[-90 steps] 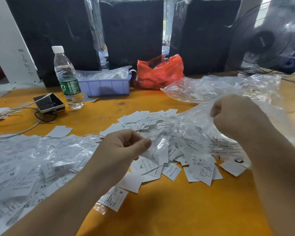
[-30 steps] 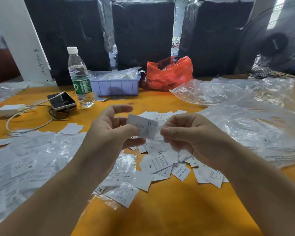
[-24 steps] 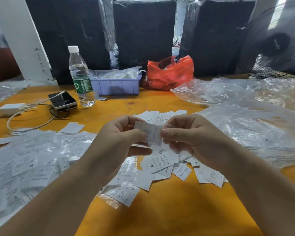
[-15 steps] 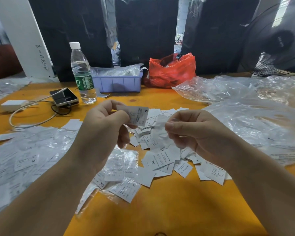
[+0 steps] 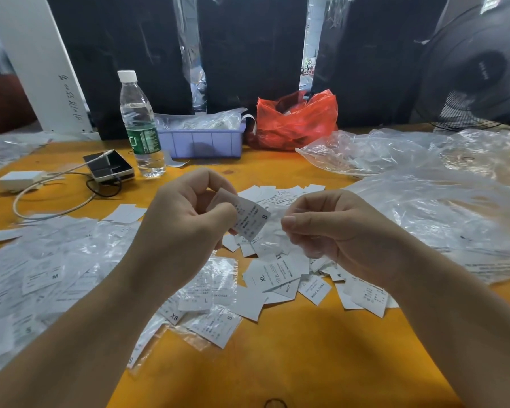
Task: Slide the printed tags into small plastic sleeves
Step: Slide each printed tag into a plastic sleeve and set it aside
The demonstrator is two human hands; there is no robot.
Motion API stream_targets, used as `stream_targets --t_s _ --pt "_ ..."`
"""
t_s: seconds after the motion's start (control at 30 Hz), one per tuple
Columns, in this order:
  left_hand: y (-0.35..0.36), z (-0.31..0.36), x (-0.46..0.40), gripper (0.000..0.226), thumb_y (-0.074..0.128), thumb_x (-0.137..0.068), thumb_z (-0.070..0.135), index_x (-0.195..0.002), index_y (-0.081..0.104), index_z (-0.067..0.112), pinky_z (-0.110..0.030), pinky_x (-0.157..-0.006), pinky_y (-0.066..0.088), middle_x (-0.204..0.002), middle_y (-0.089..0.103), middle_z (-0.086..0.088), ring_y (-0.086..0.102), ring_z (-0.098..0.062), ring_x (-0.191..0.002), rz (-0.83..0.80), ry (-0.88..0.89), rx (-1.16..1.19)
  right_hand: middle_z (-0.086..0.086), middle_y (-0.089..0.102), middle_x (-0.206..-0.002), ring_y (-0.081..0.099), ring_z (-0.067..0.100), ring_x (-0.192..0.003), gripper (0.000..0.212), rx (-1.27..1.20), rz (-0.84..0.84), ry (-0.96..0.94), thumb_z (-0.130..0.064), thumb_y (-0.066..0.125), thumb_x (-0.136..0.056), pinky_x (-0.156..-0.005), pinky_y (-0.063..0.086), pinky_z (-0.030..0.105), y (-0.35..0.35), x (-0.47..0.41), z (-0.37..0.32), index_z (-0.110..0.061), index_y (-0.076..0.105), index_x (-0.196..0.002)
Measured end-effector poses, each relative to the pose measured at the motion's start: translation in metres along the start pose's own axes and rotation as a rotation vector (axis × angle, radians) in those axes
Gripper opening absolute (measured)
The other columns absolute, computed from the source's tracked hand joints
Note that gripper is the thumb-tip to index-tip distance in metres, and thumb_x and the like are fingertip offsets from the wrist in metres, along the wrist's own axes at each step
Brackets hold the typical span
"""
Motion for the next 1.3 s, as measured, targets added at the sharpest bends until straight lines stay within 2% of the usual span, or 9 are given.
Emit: stream_targets --t_s 0.17,0.33,0.47,0.6,0.73,0.83,0.9,1.07,1.3 --pt "0.002 0.001 0.001 0.017 0.050 -0.070 0.013 -0.071 0.063 0.024 -0.015 -0.042 0.040 -0.059 0.065 0.009 0.049 -0.003 -0.045 -0.010 0.020 -0.026 0.004 0.060 -0.061 0.040 0.018 -0.057 0.011 0.024 -0.008 0.020 -0.018 0.077 -0.075 -0.052 0.032 0.025 0.001 0.001 0.001 -0.011 0.070 -0.070" --pt "0.005 0.003 0.003 0.017 0.049 -0.069 0.014 -0.072 0.063 0.023 -0.013 -0.043 0.039 -0.059 0.066 0.012 0.052 -0.002 -0.047 -0.018 0.024 -0.035 0.004 0.060 -0.061 0.038 0.016 -0.056 0.010 0.016 -0.026 0.032 -0.019 0.071 -0.072 -0.051 0.032 0.023 0.003 0.002 0.001 -0.009 0.069 -0.071" --pt "0.007 0.003 0.003 0.016 0.049 -0.070 0.016 -0.074 0.063 0.022 -0.016 -0.044 0.043 -0.060 0.065 0.011 0.050 -0.002 -0.047 -0.024 0.032 -0.060 0.006 0.061 -0.064 0.041 0.014 -0.054 0.008 0.025 -0.031 0.036 -0.020 0.071 -0.070 -0.050 0.033 0.021 0.005 0.002 0.001 -0.013 0.070 -0.066" --pt "0.010 0.003 0.004 0.015 0.049 -0.071 0.016 -0.075 0.062 0.023 -0.019 -0.045 0.045 -0.058 0.063 0.011 0.048 -0.003 -0.048 -0.036 0.038 -0.069 0.013 0.064 -0.072 0.046 0.013 -0.052 0.011 0.059 -0.027 0.032 -0.015 0.079 -0.072 -0.047 0.037 0.018 0.006 0.002 0.000 -0.014 0.070 -0.065" --pt "0.011 0.002 0.006 0.014 0.050 -0.072 0.017 -0.075 0.062 0.022 -0.023 -0.045 0.046 -0.066 0.066 0.007 0.050 -0.005 -0.049 -0.036 0.053 -0.101 0.018 0.063 -0.077 0.046 0.012 -0.053 0.006 0.057 -0.024 0.031 -0.015 0.070 -0.071 -0.048 0.038 0.019 0.007 0.002 0.000 -0.014 0.070 -0.065" --pt "0.010 0.003 0.007 0.012 0.050 -0.074 0.018 -0.075 0.061 0.022 -0.023 -0.043 0.047 -0.072 0.068 0.010 0.054 -0.006 -0.052 -0.013 0.086 -0.143 0.014 0.063 -0.073 0.045 0.012 -0.053 0.007 0.074 -0.038 0.027 -0.007 0.074 -0.076 -0.048 0.038 0.019 0.007 0.002 0.000 -0.009 0.070 -0.070" --pt "0.009 0.005 0.008 0.010 0.052 -0.075 0.019 -0.077 0.061 0.023 -0.030 -0.043 0.048 -0.075 0.069 0.010 0.057 -0.012 -0.057 0.003 0.118 -0.185 0.010 0.062 -0.069 0.044 0.012 -0.052 0.010 0.082 -0.045 0.022 -0.002 0.070 -0.082 -0.048 0.037 0.019 0.007 0.003 -0.001 -0.007 0.070 -0.073" --pt "0.010 0.007 0.009 0.008 0.055 -0.076 0.020 -0.078 0.061 0.026 -0.027 -0.043 0.047 -0.079 0.067 0.011 0.059 -0.019 -0.067 0.006 0.162 -0.213 0.008 0.062 -0.068 0.043 0.010 -0.050 0.009 0.075 -0.060 0.021 -0.009 0.068 -0.079 -0.047 0.036 0.018 0.010 0.004 -0.003 -0.010 0.072 -0.071" --pt "0.014 0.007 0.010 0.010 0.057 -0.077 0.023 -0.084 0.059 0.030 -0.044 -0.052 0.051 -0.082 0.067 0.011 0.063 -0.028 -0.071 -0.039 0.189 -0.223 0.006 0.063 -0.066 0.045 0.008 -0.049 0.007 0.089 -0.075 -0.004 -0.018 0.068 -0.074 -0.046 0.035 0.016 0.013 0.006 -0.007 -0.015 0.073 -0.070"
Point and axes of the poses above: each hand's wrist, its own x-axis away from the middle knuckle, its own y-axis out of the palm, z = x × y, the point moved 7 cm from there along -x, towards the middle knuckle
